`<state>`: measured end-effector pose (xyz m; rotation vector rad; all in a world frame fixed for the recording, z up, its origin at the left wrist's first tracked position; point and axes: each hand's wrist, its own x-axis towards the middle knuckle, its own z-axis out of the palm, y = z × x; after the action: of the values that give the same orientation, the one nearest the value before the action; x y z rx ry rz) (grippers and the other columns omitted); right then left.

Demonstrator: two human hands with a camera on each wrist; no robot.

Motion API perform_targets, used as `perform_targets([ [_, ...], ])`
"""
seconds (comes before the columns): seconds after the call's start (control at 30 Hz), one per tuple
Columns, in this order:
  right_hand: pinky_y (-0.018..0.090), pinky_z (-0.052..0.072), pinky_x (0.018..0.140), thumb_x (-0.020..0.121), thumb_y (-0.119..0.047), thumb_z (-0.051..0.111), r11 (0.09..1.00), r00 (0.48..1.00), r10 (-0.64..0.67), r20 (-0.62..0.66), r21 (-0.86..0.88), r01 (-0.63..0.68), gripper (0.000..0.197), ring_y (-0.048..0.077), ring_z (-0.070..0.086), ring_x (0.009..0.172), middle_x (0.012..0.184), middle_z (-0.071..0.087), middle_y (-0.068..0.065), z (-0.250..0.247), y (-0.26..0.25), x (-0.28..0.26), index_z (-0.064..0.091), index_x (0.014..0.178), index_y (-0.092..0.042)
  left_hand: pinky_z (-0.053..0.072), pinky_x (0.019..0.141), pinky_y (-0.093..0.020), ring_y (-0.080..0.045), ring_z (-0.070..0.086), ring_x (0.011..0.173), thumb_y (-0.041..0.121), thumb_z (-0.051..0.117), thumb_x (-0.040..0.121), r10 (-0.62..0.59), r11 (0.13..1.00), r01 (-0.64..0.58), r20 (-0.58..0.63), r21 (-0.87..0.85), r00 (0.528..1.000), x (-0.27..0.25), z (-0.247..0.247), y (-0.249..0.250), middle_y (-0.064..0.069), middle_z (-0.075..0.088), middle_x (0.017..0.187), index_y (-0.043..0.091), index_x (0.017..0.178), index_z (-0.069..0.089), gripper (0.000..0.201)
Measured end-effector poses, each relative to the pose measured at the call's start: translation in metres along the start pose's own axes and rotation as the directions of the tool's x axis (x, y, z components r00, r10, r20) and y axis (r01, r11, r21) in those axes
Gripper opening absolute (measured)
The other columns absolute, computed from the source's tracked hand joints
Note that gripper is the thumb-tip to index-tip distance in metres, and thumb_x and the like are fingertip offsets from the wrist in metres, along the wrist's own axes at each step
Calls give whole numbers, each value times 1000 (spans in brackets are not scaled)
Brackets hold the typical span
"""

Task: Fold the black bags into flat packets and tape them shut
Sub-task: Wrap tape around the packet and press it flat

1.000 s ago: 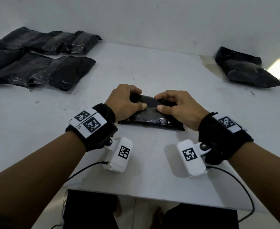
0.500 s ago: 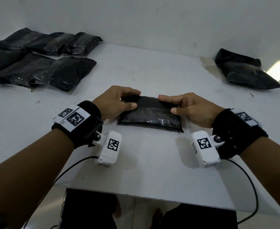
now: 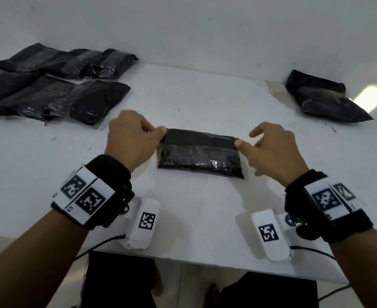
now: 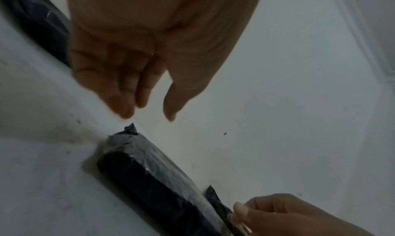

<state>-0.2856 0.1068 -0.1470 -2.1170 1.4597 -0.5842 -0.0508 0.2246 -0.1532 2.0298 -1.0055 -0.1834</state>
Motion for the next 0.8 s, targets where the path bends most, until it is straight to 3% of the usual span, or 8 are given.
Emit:
perform_targets([
  [0.1,46,62,62,84,-53,69,985,973,167,161,9,-171,56,34,72,60,96,62,18,2,-11,-9,52,107,-5,59,68,-37,-27,66,66,48,77,78,-139,988,121,208,94,968,-2,7,-2,-12,68,70,2,78,68,47],
  [0.2,36,59,49,82,-42,77,967,967,182,180,146,-209,59,35,70,58,92,64,30,8,-16,-10,57,104,9,57,67,-34,-27,67,66,41,84,72,-172,985,167,197,41,965,-5,12,1,-12,68,66,2,73,71,41],
  [0.3,31,56,45,78,-30,84,938,968,190,164,262,-229,42,29,68,59,93,66,20,17,-14,-9,61,88,3,61,67,-40,-30,69,65,33,90,66,-212,972,226,179,-59,961,-6,14,1,-13,69,71,4,73,69,37],
  [0.37,27,51,42,76,-26,85,913,966,211,151,322,-250,37,27,67,58,90,67,18,19,-10,-9,59,84,-1,59,58,-36,-29,68,60,26,91,66,-237,957,262,187,-123,953,-6,16,1,-14,68,73,2,75,67,35],
  [0.47,22,38,36,75,-25,86,879,955,241,173,378,-291,38,21,59,43,74,70,19,17,-6,-10,63,90,1,47,46,-26,-23,59,49,15,89,69,-281,912,330,213,-245,936,-5,18,1,-14,65,71,3,78,62,31],
  [0.57,22,36,39,79,-17,82,790,927,288,239,488,-371,31,20,56,42,69,66,20,11,-5,-12,66,92,6,43,39,-23,-15,51,39,10,86,72,-305,860,365,215,-355,928,-5,21,-2,-13,63,68,2,89,62,31],
  [0.7,27,44,49,84,-17,76,615,859,338,385,600,-511,19,18,57,52,51,59,1,0,-14,-13,62,79,-6,54,50,-32,-18,57,46,12,86,73,-262,864,301,150,-403,953,-6,24,-7,-13,65,67,6,85,63,27],
  [0.8,33,56,58,87,-15,72,512,864,294,409,696,-503,13,21,61,58,62,64,5,-9,-28,-14,62,84,-10,54,53,-34,-25,61,52,10,86,72,-245,837,283,141,-469,959,-6,23,-7,-19,67,68,7,80,62,26],
])
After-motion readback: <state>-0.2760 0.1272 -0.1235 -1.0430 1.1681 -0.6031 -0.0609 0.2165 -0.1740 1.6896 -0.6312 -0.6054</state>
